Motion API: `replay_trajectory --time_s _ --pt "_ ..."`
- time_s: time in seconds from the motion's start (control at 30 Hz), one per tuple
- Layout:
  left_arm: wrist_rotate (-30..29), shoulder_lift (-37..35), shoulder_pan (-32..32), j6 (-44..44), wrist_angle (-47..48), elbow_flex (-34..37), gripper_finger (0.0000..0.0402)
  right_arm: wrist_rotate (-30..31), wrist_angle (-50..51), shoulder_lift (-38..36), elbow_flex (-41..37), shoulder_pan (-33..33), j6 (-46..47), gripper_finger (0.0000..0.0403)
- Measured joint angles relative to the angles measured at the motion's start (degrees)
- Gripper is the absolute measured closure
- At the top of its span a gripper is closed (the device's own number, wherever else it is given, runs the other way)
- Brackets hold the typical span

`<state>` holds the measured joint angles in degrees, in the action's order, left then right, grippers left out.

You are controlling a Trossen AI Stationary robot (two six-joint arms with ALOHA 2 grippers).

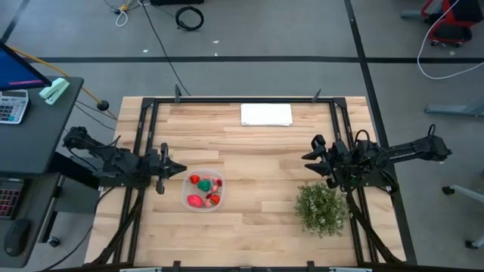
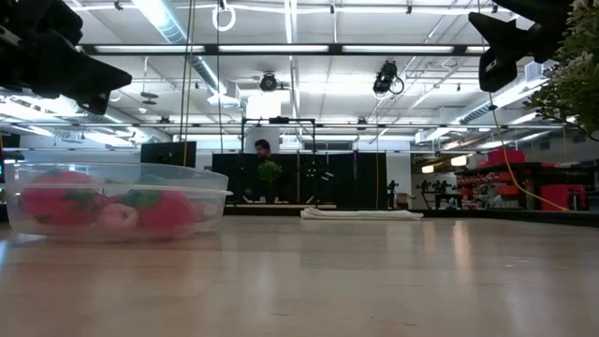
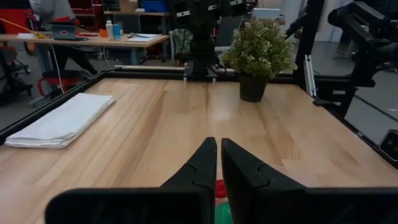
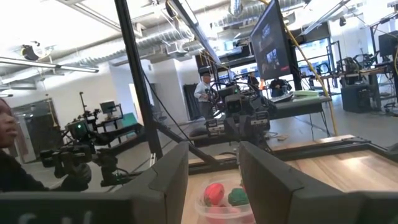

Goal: Pick and placing Produce into tupperware
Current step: Return to Home Position

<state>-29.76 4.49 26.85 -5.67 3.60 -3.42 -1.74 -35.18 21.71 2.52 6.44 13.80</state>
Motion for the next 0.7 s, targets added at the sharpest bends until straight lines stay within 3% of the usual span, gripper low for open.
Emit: replay_trajectory --time_s 0.7 --pt "0.0 0.0 0.0 -2.7 0.0 0.0 0.0366 0.0 0.0 0.0 0.0 0.0 0.0 0.0251"
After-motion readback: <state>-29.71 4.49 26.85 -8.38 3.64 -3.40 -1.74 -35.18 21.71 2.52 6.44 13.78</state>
